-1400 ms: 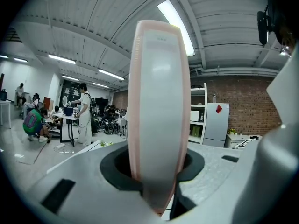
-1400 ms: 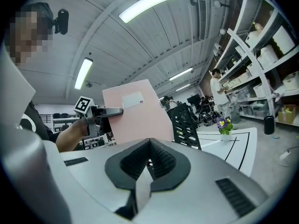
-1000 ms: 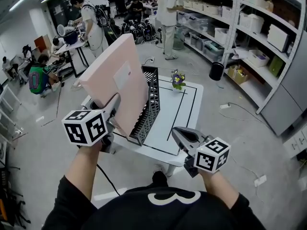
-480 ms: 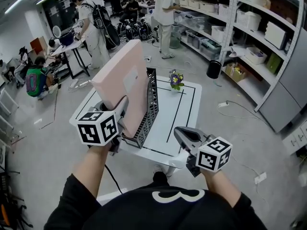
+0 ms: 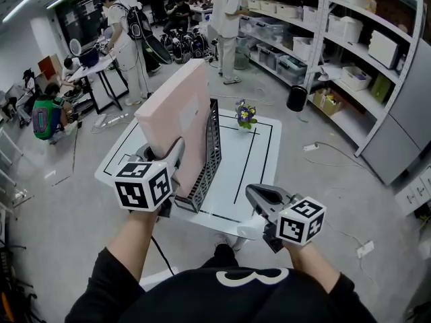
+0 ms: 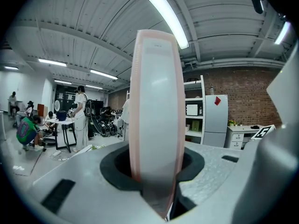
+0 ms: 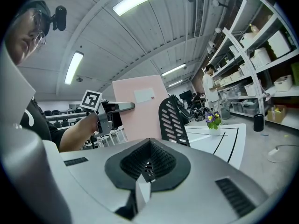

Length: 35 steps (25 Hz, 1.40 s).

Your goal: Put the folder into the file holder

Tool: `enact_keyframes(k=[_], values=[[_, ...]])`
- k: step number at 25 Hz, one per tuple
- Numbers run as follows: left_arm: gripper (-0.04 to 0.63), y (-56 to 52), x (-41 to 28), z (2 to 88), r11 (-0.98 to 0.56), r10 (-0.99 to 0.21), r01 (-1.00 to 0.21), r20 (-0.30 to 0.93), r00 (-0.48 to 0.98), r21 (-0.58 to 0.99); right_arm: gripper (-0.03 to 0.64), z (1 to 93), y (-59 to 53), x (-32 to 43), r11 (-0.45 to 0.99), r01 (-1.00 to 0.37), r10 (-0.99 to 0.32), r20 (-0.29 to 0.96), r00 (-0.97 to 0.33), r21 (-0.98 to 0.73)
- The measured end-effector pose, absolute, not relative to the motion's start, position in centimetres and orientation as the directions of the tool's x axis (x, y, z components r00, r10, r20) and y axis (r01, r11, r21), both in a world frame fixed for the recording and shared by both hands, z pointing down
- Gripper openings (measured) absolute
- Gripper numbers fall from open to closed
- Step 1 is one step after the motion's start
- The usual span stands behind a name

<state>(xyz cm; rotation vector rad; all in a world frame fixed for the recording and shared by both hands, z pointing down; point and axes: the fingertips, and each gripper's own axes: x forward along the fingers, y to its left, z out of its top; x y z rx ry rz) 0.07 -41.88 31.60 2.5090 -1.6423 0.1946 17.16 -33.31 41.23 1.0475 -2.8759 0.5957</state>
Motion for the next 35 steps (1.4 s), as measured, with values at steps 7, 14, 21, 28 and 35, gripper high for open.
enact_keyframes(k=[7, 14, 21, 28, 35], values=[[0.144, -42.3, 0.1, 31.6, -0.401, -0.898, -0.914, 0.172, 0.404, 0.058, 0.005, 42.4, -32.9, 17.3, 0.688, -0.635, -0.619, 0.171, -0.766, -0.351], [0.143, -42.2, 0.1, 31.5, -0.393, -0.909, -0.918, 0.124, 0.397, 0.061, 0.005, 43.6, -33.2, 17.7, 0.672, -0.647, -0.628, 0.186, -0.756, -0.361], [0.143, -42.1, -0.5, 33.3, -0.373, -0.918, -0.926, 0.122, 0.378, 0.060, 0.005, 44.1, -32.9, 17.0, 0.668, -0.649, -0.625, 0.197, -0.755, -0.364], [0.144, -42.1, -0.4, 37.4, -0.377, -0.910, -0.922, 0.153, 0.386, 0.088, 0.005, 45.4, -32.6, 16.5, 0.661, -0.650, -0.616, 0.224, -0.755, -0.374], [0.149, -41.9, 0.1, 40.4, -0.373, -0.908, -0.924, 0.173, 0.381, 0.080, 0.005, 46.8, -32.2, 16.2, 0.655, -0.648, -0.605, 0.243, -0.758, -0.389]])
